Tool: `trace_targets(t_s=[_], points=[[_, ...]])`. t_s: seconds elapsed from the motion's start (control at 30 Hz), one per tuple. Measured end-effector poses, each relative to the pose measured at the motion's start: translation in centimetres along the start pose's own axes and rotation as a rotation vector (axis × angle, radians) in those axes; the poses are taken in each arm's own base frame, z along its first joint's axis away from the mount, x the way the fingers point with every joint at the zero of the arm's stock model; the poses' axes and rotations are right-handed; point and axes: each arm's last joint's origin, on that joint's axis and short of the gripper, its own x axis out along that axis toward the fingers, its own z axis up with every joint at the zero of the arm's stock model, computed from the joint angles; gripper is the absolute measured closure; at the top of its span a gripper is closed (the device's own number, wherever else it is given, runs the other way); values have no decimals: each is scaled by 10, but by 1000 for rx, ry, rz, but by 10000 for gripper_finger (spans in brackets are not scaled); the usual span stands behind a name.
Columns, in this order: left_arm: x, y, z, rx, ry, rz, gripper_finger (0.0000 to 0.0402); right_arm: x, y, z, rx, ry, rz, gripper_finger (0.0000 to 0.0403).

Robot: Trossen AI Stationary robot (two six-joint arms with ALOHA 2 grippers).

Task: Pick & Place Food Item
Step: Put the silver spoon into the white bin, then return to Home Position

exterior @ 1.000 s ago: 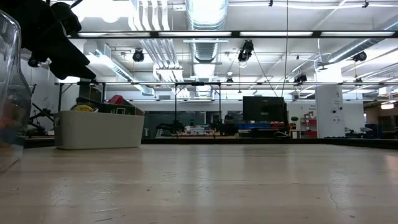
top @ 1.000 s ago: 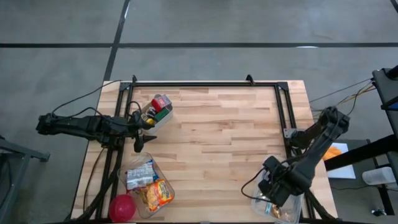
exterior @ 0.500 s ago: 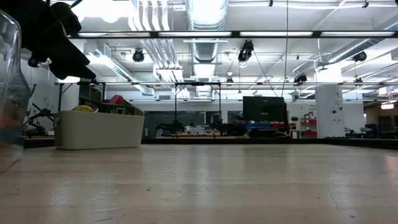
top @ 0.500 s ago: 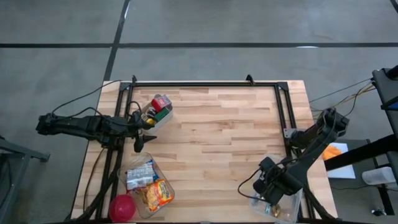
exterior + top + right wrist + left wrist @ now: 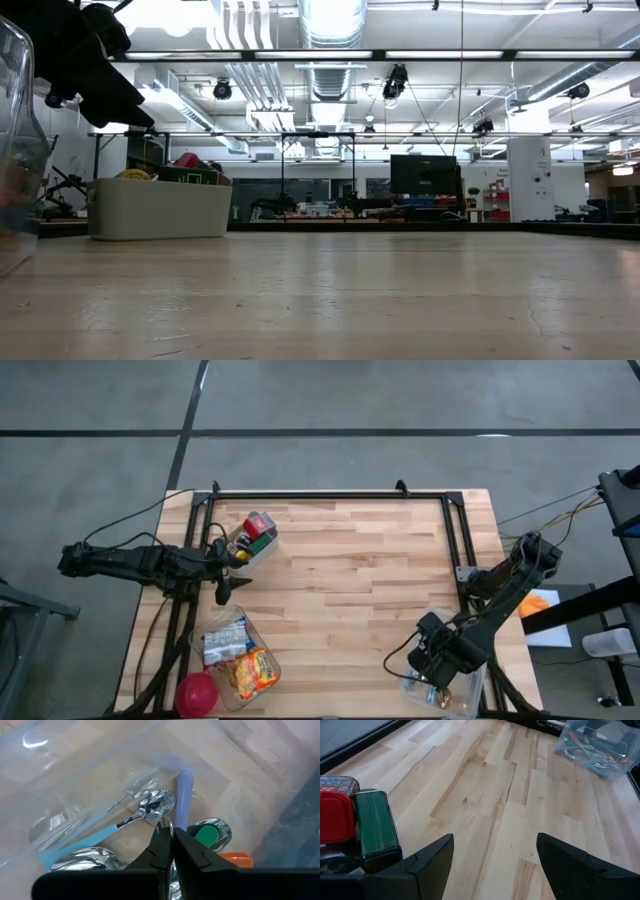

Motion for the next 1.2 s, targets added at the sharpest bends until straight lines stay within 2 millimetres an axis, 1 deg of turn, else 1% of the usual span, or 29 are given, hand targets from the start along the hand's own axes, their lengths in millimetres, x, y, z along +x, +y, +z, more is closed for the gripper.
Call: trace_targets(t_s=[0.1,0.17,0.37,0.47,0.97,1.1,1.2], points=[[0,0,0,0,0,0,116,-2,1,0,1,1,1,390],[0,0,0,0,0,0,116,-3,1,0,1,-4,2,382],[0,0,0,0,0,0,116,-3,2,0,-2,-16,10,326],[0,0,0,0,0,0,116,-3,2,0,-4,-18,13,310],[0,0,0,0,0,0,116,-3,2,0,-4,-18,18,306],[0,0,0,0,0,0,116,-8,4,0,-31,-11,28,306],[0,0,0,0,0,0,116,-17,7,0,-31,-2,44,306]])
